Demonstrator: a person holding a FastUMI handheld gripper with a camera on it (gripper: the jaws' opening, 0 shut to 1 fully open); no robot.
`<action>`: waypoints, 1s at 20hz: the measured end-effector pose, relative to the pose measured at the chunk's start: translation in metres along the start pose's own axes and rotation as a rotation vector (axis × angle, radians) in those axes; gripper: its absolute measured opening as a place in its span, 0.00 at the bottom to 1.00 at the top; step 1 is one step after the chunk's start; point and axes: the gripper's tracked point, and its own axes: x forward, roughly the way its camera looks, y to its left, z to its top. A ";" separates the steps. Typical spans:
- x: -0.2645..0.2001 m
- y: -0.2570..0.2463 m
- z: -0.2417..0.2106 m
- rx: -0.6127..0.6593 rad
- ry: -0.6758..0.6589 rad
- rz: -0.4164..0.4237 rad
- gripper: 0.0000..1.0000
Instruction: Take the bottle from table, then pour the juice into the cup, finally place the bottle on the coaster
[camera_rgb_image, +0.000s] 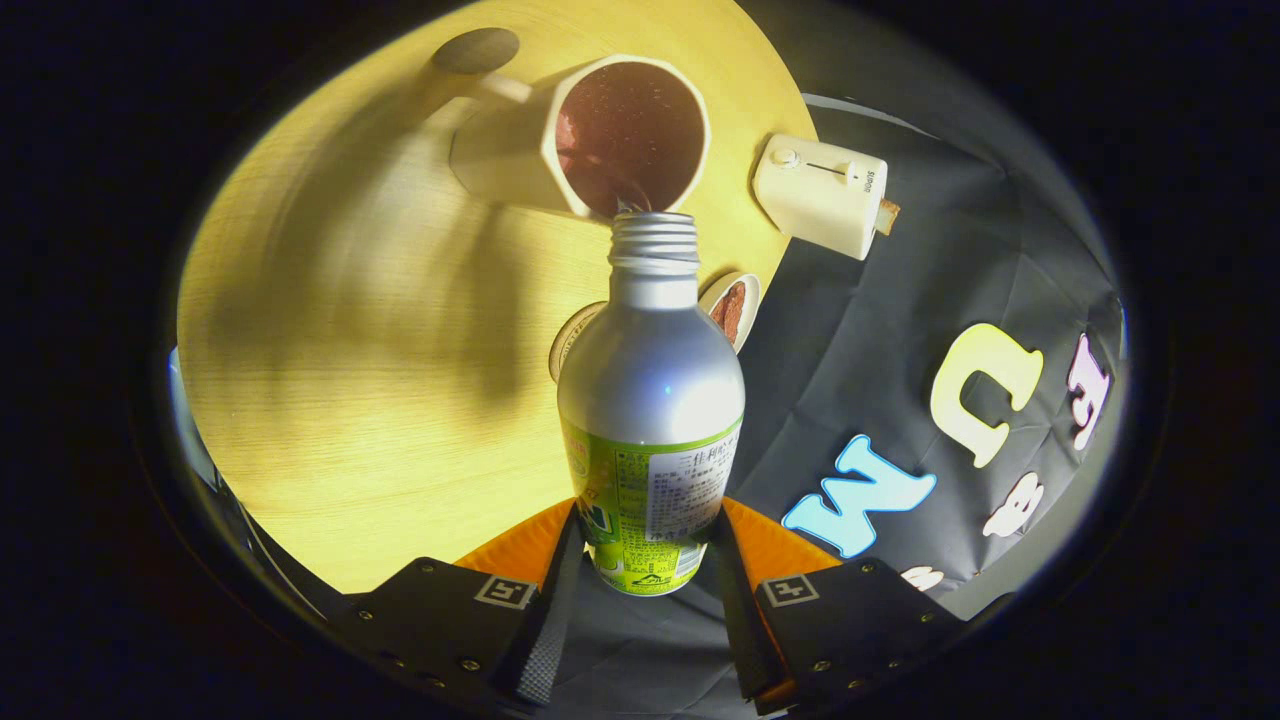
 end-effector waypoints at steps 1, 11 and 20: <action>-0.001 -0.001 0.000 -0.005 -0.001 -0.003 0.67; -0.009 -0.006 0.003 -0.066 0.017 -0.002 0.67; -0.007 -0.015 0.005 -0.147 0.039 0.007 0.67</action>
